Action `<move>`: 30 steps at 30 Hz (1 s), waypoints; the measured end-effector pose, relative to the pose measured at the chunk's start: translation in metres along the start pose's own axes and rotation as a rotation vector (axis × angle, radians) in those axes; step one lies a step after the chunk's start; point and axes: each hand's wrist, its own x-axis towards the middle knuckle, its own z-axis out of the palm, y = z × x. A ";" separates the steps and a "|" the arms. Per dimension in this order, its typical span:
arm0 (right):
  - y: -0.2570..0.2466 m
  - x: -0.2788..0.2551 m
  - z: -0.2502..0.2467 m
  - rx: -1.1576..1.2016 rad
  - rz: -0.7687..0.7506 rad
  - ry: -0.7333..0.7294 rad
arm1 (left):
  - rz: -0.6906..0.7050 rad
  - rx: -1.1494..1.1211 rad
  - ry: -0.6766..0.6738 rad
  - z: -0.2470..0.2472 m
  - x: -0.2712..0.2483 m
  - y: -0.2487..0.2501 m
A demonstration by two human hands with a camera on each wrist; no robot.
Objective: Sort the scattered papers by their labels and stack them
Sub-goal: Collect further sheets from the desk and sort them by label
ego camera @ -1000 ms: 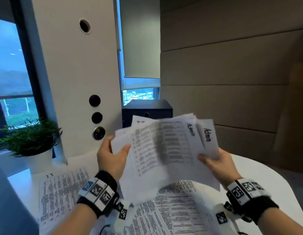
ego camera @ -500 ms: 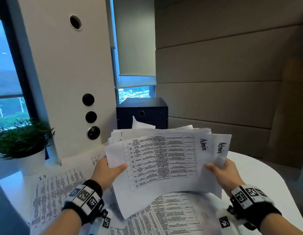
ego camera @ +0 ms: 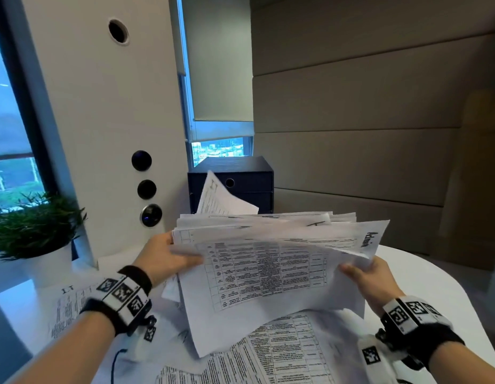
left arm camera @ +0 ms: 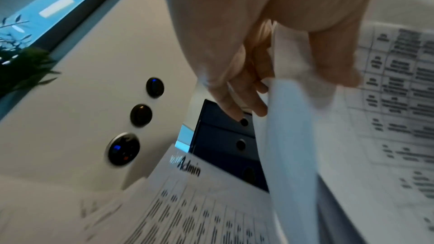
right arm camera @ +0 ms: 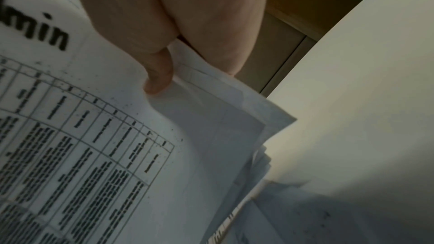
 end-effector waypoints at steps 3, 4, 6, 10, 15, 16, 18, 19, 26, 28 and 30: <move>-0.001 0.002 0.000 -0.002 0.005 -0.012 | 0.060 0.012 -0.005 -0.009 0.007 0.016; -0.001 0.003 0.001 -0.006 0.013 -0.022 | 0.087 0.015 -0.017 -0.012 0.009 0.020; -0.004 0.005 0.003 -0.020 0.016 -0.039 | 0.131 0.069 -0.063 -0.013 0.011 0.031; -0.011 0.010 0.002 -0.044 -0.011 -0.007 | 0.201 0.171 -0.211 -0.007 0.017 0.053; -0.015 0.016 -0.003 -0.096 -0.013 -0.028 | 0.215 0.323 -0.323 -0.011 0.028 0.068; -0.016 0.017 -0.003 -0.106 -0.010 -0.027 | 0.233 0.357 -0.345 -0.010 0.030 0.071; -0.018 0.016 -0.002 -0.127 -0.013 -0.037 | 0.268 0.408 -0.366 -0.005 0.031 0.077; -0.020 0.014 -0.001 -0.114 -0.014 -0.058 | 0.286 0.434 -0.372 -0.003 0.031 0.078; -0.022 0.012 -0.004 -0.043 -0.035 -0.235 | 0.248 0.580 -0.479 0.008 0.029 0.080; -0.025 0.010 -0.005 -0.070 -0.040 -0.251 | 0.213 0.640 -0.520 0.015 0.029 0.083; -0.030 0.008 -0.003 -0.113 -0.040 -0.258 | 0.229 0.757 -0.520 0.023 0.028 0.086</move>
